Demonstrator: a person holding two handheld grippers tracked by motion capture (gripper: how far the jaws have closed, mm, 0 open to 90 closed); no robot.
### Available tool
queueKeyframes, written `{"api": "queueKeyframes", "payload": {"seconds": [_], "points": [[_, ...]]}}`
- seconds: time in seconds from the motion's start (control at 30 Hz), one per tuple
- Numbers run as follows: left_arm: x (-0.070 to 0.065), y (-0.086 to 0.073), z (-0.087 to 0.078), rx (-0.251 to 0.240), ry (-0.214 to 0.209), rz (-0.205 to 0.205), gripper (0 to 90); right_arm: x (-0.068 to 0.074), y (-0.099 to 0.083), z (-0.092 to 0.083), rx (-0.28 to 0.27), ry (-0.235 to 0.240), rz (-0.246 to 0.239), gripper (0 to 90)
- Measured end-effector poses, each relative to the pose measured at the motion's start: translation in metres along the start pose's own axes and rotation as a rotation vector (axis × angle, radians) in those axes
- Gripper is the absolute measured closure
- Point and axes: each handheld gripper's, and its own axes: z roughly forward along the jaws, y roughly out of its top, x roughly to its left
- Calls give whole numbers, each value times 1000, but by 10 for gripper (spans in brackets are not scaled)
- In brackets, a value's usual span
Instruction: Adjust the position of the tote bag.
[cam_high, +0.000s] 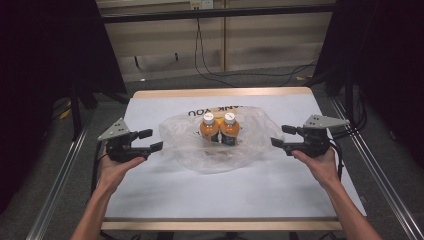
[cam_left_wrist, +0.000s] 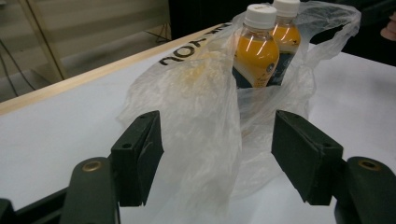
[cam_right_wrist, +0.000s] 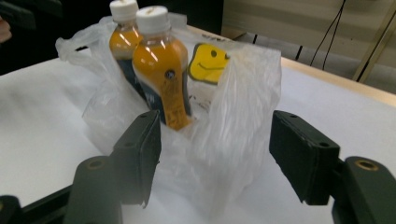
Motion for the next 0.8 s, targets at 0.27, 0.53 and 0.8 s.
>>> {"api": "queueKeyframes", "payload": {"seconds": [0.27, 0.53, 0.8], "points": [[7, -3, 56, 116, 39, 54, 453, -10, 8, 25, 31, -68, 21, 688], [32, -5, 69, 130, 30, -5, 900, -36, 3, 45, 36, -70, 72, 900], [50, -16, 84, 223, 61, -51, 900, -54, -11, 78, 135, -91, 87, 900]]}}
